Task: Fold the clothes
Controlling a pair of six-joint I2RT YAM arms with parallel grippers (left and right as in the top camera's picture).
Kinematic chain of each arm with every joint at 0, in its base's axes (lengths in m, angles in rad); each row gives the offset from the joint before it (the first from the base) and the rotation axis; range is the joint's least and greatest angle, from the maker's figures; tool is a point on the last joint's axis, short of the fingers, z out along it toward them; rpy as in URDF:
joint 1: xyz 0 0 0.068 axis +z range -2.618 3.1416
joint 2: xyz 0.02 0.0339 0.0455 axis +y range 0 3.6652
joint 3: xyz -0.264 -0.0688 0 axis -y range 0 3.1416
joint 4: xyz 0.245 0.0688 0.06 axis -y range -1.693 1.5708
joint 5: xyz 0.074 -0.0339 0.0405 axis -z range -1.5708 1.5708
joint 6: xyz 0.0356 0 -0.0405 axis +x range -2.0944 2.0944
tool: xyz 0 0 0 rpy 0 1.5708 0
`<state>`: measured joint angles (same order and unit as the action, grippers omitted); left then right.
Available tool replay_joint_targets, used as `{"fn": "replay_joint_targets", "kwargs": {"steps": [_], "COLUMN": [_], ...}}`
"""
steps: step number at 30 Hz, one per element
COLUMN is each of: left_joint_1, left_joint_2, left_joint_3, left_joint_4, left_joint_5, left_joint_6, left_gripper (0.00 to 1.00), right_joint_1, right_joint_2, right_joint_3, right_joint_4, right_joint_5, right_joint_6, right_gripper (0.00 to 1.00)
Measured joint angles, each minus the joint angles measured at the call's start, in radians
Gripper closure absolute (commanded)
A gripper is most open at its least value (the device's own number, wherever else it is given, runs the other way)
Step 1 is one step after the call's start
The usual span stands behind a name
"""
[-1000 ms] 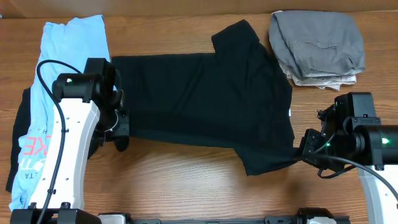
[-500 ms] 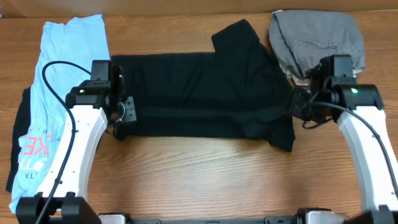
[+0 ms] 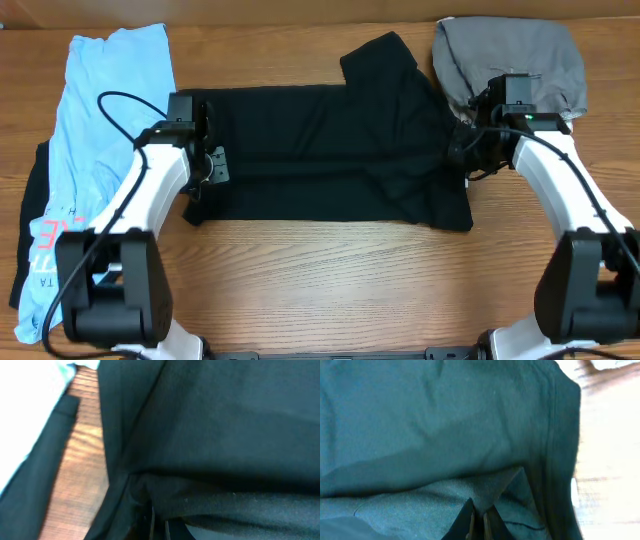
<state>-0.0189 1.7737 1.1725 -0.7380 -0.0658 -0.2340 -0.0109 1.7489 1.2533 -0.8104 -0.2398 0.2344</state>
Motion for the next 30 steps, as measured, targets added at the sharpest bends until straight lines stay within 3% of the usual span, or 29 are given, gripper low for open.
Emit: {"fn": "replay_joint_targets", "kwargs": {"steps": [2, 4, 5, 8, 13, 21, 25, 30], "left_joint_1": [0.0, 0.0, 0.0, 0.0, 0.0, 0.002, 0.015, 0.086], "left_joint_2": [0.031, 0.054, 0.063, 0.07, 0.074, 0.084, 0.089, 0.193], "left_joint_3": [0.0, -0.001, -0.002, -0.002, 0.055, 0.535, 0.763, 0.948], "left_joint_4": [0.022, 0.041, 0.052, 0.066, -0.063, -0.394, -0.406, -0.398], "left_joint_5": [-0.002, -0.003, -0.006, -0.011, -0.014, 0.077, 0.159, 0.216], "left_joint_6": [0.0, -0.003, 0.0, 0.005, 0.037, 0.192, 0.246, 0.273], "left_gripper": [0.81, 0.61, 0.51, 0.25, 0.03, 0.0, 0.0, 0.02], "right_joint_1": [0.003, 0.008, 0.011, 0.019, 0.018, 0.033, 0.074, 0.124], "right_joint_2": [0.028, 0.049, 0.055, 0.059, 0.059, 0.062, 0.058, 0.06], "right_joint_3": [0.0, 0.0, 0.0, 0.002, 0.085, 0.595, 0.758, 0.779], "right_joint_4": [0.024, 0.042, 0.05, 0.051, -0.095, -0.457, -0.432, -0.299], "right_joint_5": [0.0, 0.001, 0.003, 0.004, 0.004, 0.004, 0.02, 0.058], "right_joint_6": [-0.001, 0.002, -0.005, -0.016, -0.035, -0.14, -0.187, -0.217], "right_gripper": [0.71, 0.43, 0.35, 0.3, 0.24, 0.18, 0.18, 0.18]}}
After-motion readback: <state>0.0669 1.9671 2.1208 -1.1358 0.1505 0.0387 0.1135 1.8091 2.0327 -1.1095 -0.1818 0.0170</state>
